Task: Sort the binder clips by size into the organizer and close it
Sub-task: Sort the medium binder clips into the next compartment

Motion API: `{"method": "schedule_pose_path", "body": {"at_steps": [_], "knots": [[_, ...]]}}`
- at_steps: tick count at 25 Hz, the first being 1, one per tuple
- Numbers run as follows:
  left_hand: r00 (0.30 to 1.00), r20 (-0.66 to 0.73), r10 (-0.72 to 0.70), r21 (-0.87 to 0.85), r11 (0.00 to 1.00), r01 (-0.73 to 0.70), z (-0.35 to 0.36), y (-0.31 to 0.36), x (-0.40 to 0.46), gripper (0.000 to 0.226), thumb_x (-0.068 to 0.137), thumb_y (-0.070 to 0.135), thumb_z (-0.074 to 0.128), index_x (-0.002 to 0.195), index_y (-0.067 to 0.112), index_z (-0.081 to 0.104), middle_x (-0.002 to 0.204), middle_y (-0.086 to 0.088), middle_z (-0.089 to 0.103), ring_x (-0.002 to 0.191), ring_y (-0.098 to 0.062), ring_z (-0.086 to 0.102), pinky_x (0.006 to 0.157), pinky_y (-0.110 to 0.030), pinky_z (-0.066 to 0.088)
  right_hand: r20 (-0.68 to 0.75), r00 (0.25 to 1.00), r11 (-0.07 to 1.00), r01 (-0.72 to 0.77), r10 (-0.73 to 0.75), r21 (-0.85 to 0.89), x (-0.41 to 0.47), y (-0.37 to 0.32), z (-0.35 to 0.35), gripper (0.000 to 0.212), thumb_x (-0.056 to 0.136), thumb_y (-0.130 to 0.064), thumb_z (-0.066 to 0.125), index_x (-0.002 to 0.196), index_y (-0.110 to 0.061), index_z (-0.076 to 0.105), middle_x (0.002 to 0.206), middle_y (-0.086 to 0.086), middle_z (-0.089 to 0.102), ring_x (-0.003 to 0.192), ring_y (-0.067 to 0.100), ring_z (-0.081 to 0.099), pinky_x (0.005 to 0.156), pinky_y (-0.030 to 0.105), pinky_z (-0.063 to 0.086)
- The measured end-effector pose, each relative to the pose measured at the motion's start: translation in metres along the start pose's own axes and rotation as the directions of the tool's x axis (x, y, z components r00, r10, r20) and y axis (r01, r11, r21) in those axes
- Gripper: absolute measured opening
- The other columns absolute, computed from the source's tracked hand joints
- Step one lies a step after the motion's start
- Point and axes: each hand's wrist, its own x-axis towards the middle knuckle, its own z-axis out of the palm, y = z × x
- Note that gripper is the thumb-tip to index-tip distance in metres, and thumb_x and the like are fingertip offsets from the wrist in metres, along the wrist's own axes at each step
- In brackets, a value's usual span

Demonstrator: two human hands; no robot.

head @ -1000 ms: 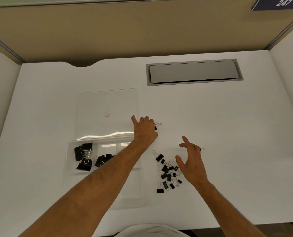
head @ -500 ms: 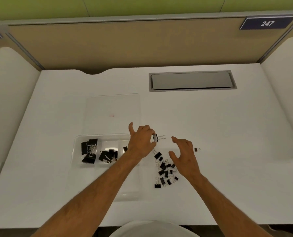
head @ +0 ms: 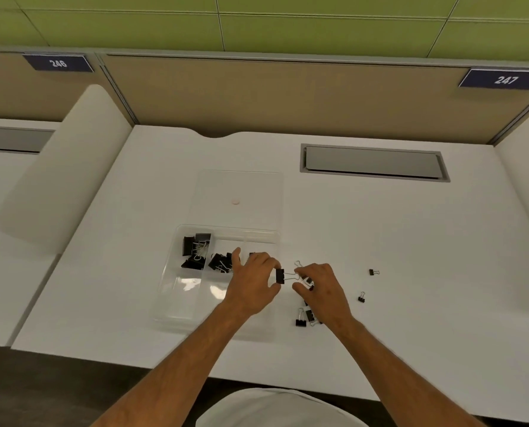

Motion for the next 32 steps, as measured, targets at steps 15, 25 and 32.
{"method": "schedule_pose_path", "body": {"at_steps": [15,25,32], "knots": [[0.998,0.027,-0.048,-0.043,0.998,0.05,-0.003,-0.08,0.012,0.026,0.08,0.039,0.074,0.103,0.035,0.062,0.109,0.016,0.056,0.115,-0.008,0.05,0.116,-0.053,0.002,0.003,0.934,0.915,-0.35,0.358,-0.199,0.033,0.023,0.036,0.084,0.086,-0.024,0.066,0.153,-0.022,0.016,0.116,0.005,0.058,0.113,0.026,0.045,0.093,0.039,0.043],[1.0,0.002,-0.01,0.099,0.995,0.01,0.015,-0.085,0.036,0.027,0.079,0.039,0.075,0.103,0.029,0.066,0.118,0.006,0.057,0.135,-0.02,0.037,0.111,-0.056,-0.002,-0.095,0.917,0.922,-0.384,0.388,0.053,0.021,0.02,0.035,0.095,0.084,-0.024,0.07,0.149,-0.047,0.005,0.11,-0.006,0.051,0.092,0.013,0.05,0.085,0.037,0.052],[0.997,0.072,0.003,0.172,0.985,-0.015,0.029,-0.092,0.046,0.034,0.075,0.039,0.079,0.103,0.023,0.071,0.128,-0.001,0.056,0.14,-0.028,0.033,0.109,-0.058,-0.001,-0.137,0.921,0.93,-0.352,0.365,0.11,0.014,0.01,0.028,0.095,0.085,-0.021,0.072,0.151,-0.043,0.007,0.109,-0.012,0.055,0.101,-0.005,0.042,0.078,0.035,0.055]]}}
